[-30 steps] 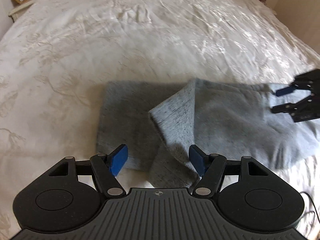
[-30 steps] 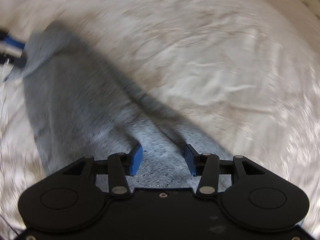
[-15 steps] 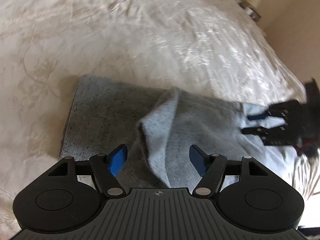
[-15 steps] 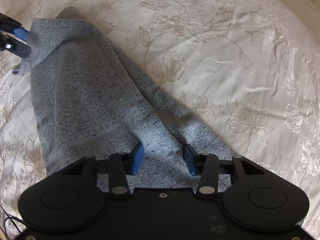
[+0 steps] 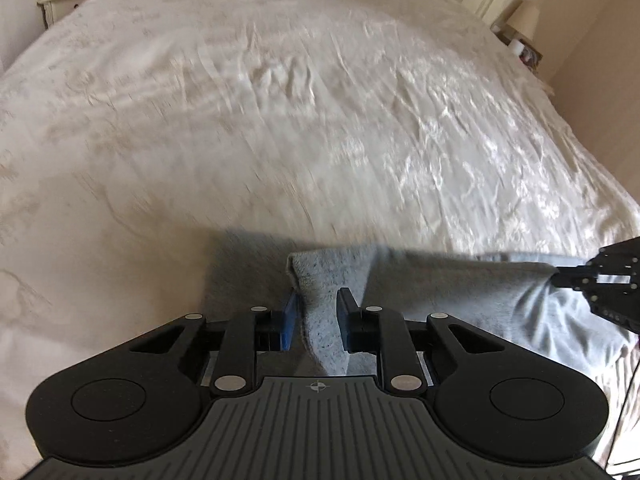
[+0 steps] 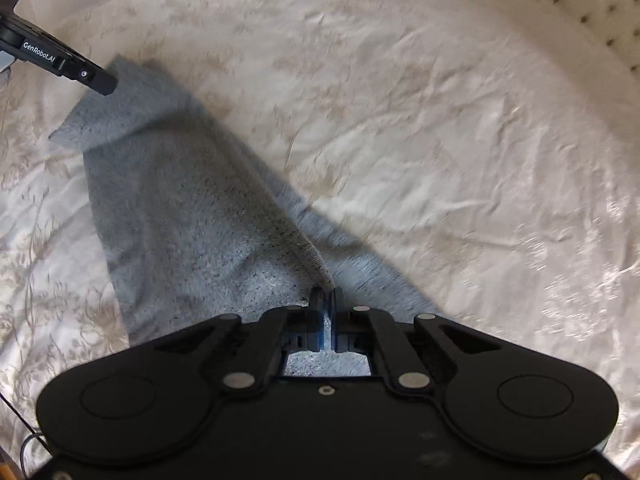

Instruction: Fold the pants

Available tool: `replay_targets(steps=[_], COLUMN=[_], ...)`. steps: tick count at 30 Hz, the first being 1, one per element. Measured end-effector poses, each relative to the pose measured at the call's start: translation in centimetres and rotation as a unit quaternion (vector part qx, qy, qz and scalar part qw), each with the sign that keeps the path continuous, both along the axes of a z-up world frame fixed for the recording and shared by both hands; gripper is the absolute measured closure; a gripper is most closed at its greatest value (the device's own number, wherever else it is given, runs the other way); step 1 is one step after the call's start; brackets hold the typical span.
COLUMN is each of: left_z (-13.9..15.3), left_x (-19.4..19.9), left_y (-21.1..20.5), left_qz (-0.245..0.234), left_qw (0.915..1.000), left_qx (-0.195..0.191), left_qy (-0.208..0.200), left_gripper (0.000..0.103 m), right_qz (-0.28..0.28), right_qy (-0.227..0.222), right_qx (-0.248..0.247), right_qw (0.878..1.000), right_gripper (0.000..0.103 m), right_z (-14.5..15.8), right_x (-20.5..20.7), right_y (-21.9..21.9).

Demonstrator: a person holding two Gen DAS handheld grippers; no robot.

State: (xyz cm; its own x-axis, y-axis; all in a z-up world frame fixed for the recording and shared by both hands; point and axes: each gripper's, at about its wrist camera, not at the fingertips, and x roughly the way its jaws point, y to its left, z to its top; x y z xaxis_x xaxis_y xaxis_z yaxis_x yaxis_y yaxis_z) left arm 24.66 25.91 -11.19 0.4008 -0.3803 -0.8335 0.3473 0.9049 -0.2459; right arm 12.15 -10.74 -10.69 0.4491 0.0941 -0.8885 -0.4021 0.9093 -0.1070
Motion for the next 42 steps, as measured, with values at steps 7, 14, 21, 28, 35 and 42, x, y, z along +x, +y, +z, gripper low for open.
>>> replay_targets(steps=[7, 14, 21, 28, 35, 42], left_z=[-0.6, -2.2, -2.4, -3.6, -5.7, -6.9], left_x=[3.4, 4.0, 0.6, -1.5, -1.1, -0.8], left_y=[0.8, 1.7, 2.9, 3.3, 4.6, 5.1], left_qz=[0.004, 0.024, 0.052, 0.05, 0.052, 0.048], left_qw=[0.9994, 0.9988, 0.9977, 0.9966, 0.9954, 0.995], left_qx=[0.032, 0.042, 0.032, 0.041, 0.023, 0.013], left_qy=[-0.017, 0.008, 0.029, 0.05, 0.077, 0.087], left_gripper=[0.081, 0.081, 0.066, 0.058, 0.055, 0.054], right_qz=[-0.01, -0.04, -0.011, 0.127, 0.229, 0.275], right_qy=[0.001, 0.054, -0.03, -0.03, 0.008, 0.054], right_qx=[-0.024, -0.043, 0.048, 0.117, 0.114, 0.089], right_qw=[1.0, 0.997, 0.998, 0.985, 0.967, 0.956], right_gripper=[0.099, 0.088, 0.077, 0.074, 0.07, 0.093], right_z=[-1.7, -6.2, -0.7, -0.7, -3.4, -5.1], right_x=[3.7, 6.1, 6.5, 10.5, 15.0, 16.1], right_y=[-0.3, 0.1, 4.0, 13.6, 21.1, 22.7])
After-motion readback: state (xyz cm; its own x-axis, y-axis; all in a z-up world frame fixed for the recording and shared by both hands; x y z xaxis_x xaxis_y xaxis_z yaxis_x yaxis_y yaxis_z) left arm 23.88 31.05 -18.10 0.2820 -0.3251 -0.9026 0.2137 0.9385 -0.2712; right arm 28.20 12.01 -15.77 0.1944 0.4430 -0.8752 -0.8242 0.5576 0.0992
